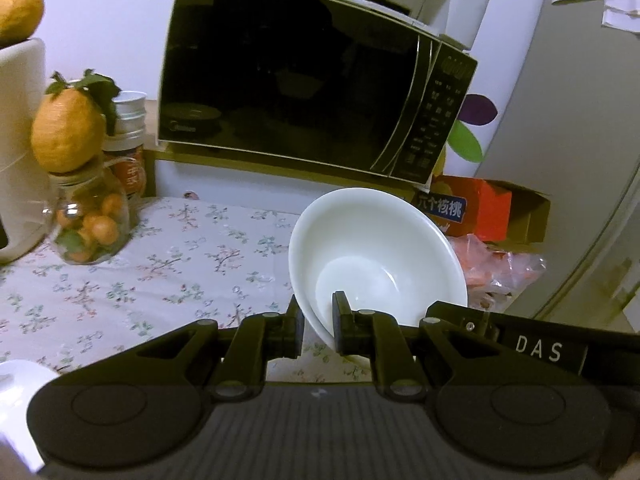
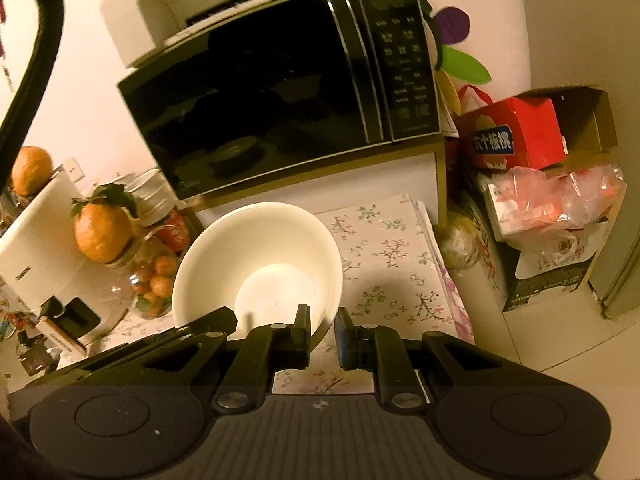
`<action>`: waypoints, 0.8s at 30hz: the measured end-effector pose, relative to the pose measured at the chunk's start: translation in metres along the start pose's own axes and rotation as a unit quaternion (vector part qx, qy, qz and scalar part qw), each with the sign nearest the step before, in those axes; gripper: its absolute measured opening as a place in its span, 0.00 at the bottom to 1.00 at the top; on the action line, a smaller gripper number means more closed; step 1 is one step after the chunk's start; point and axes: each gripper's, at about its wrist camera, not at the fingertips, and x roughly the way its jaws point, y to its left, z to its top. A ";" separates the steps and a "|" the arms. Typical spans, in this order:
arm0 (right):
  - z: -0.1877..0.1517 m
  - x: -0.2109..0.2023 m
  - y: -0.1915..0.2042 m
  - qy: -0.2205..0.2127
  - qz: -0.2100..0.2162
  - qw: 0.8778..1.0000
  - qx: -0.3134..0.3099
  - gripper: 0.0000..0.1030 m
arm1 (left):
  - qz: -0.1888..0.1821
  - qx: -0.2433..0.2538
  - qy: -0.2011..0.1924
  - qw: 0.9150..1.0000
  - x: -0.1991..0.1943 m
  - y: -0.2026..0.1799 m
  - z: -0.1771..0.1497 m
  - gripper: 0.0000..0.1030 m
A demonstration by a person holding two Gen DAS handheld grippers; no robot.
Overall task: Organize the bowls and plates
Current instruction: 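Lift the small cream bowl with both tools and carry it to the larger bowl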
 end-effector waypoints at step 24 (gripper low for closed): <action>-0.056 -0.040 0.070 0.043 0.053 0.992 -0.103 0.13 | -0.006 -0.009 0.029 1.000 -0.074 0.067 -0.042 0.16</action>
